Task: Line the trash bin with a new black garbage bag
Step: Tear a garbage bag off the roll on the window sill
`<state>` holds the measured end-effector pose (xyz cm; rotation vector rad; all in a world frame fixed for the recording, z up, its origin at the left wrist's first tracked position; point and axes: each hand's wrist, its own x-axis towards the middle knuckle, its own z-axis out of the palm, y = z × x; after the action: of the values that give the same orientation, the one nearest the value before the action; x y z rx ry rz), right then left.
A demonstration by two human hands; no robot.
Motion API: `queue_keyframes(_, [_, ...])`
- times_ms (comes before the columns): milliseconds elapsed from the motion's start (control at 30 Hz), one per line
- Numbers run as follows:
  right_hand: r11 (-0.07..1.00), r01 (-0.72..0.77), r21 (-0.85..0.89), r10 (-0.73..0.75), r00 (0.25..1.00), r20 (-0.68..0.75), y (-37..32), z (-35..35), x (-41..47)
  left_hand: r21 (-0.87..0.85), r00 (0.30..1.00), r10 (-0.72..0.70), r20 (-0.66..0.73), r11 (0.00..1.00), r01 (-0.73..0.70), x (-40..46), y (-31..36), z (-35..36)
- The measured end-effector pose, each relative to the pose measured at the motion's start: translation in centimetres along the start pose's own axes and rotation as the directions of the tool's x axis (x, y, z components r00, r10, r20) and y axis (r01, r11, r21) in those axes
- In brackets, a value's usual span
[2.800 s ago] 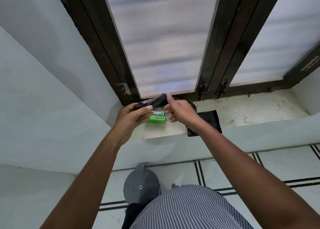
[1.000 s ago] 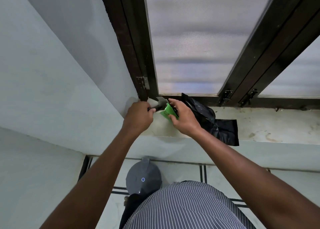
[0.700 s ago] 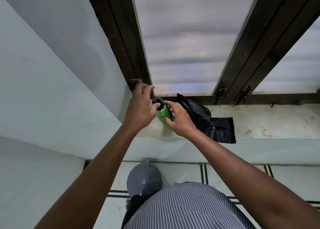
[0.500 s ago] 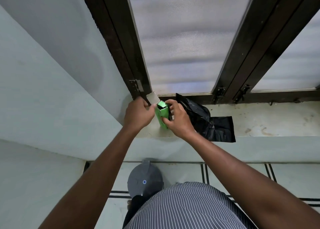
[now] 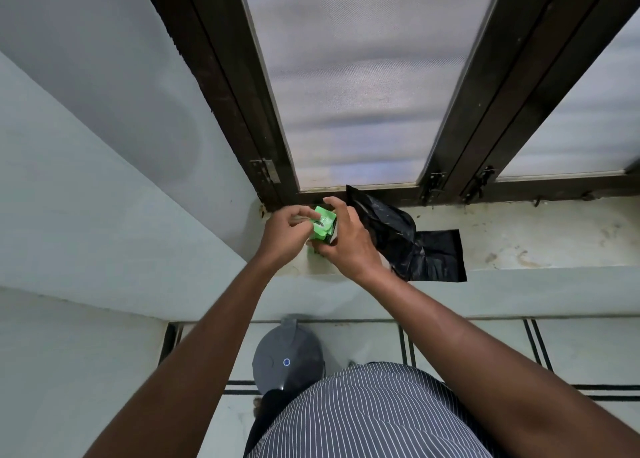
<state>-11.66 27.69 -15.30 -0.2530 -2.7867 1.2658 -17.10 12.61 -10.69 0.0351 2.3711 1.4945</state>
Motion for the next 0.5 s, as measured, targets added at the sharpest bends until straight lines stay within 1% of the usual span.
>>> queue_keyframes(100, [0.999,0.037,0.036,-0.039,0.998,0.057,0.1,-0.3,-0.2,-0.023,1.000,0.006,0.026,1.000,-0.006,0.1,0.2,0.0])
queue_keyframes(200, [0.992,0.027,0.124,-0.032,0.999,0.034,-0.2,-1.6,-0.3,-0.108,0.998,-0.039,0.049,0.993,0.044,0.4,-0.1,-0.1])
queue_keyframes(233, [0.990,0.028,0.139,-0.031,0.999,0.020,-0.3,-2.1,-0.1,-0.111,0.998,-0.027,0.051,0.993,0.033,0.4,-0.4,-0.1])
queue_keyframes(300, [0.990,0.022,0.140,-0.023,1.000,0.003,-0.5,-2.8,0.3,-0.059,0.998,0.039,0.058,0.998,-0.036,0.2,-1.2,-0.1])
queue_keyframes(433, [0.997,0.008,0.081,-0.006,1.000,-0.025,-0.5,-3.4,1.1,0.126,0.983,0.137,0.119,0.980,-0.152,-0.4,-2.7,0.5])
queue_keyframes(500, [0.998,-0.006,0.065,0.007,1.000,-0.017,-0.5,-3.7,1.3,0.184,0.976,0.201,0.088,0.959,-0.214,-0.7,-2.8,0.8])
